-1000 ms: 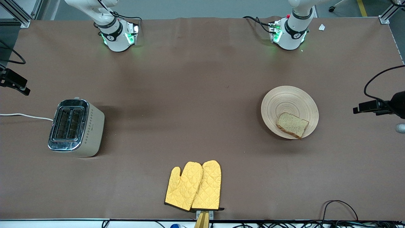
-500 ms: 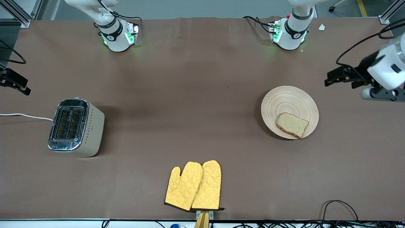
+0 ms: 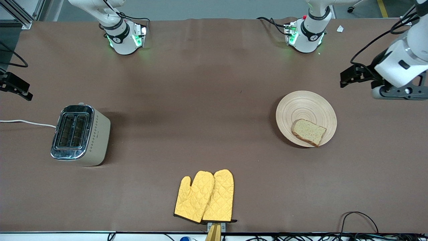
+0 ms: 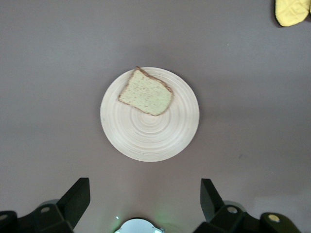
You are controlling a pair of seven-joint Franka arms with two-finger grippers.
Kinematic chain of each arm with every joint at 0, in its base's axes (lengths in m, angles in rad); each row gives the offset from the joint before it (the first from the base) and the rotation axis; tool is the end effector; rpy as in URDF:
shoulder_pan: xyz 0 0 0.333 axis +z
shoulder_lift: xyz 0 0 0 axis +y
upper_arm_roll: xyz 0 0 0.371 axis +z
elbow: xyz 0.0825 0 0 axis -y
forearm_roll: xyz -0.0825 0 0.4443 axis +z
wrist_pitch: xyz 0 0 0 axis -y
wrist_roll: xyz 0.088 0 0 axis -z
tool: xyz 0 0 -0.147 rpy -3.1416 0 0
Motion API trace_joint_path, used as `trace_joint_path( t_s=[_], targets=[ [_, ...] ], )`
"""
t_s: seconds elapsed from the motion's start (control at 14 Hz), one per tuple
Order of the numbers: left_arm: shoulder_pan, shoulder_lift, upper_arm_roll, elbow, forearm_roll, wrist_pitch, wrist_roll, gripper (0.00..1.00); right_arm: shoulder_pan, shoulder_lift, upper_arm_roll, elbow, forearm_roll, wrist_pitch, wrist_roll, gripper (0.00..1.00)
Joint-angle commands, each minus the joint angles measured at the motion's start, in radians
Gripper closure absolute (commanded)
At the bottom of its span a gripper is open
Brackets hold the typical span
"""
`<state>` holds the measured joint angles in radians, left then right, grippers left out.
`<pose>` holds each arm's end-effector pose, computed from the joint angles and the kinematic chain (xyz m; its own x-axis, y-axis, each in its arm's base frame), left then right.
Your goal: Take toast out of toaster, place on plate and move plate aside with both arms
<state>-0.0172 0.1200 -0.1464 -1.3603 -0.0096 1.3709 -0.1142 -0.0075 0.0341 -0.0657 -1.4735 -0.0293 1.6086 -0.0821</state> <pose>0.6247 -0.0983 0.6588 0.9926 -0.0512 -0.1102 -0.0499 -0.9986 0.0146 0.6337 -0.0499 0.6741 0.9951 0.0106 0.0980 0.0067 -0.9992 0.0396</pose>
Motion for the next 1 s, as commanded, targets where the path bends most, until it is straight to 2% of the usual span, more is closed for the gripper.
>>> trace_joint_path(
  t_s=[0.0, 0.93],
  targets=[
    [-0.006, -0.019, 0.074, -0.019, 0.014, 0.007, 0.034, 0.0, 0.0, -0.005, 0.001, -0.001, 0.005, -0.006, -0.008, 0.0],
    [0.002, 0.007, 0.088, 0.012, 0.016, 0.062, 0.033, 0.0, 0.0, -0.005, 0.001, 0.001, 0.005, -0.006, -0.008, 0.0]
  ],
)
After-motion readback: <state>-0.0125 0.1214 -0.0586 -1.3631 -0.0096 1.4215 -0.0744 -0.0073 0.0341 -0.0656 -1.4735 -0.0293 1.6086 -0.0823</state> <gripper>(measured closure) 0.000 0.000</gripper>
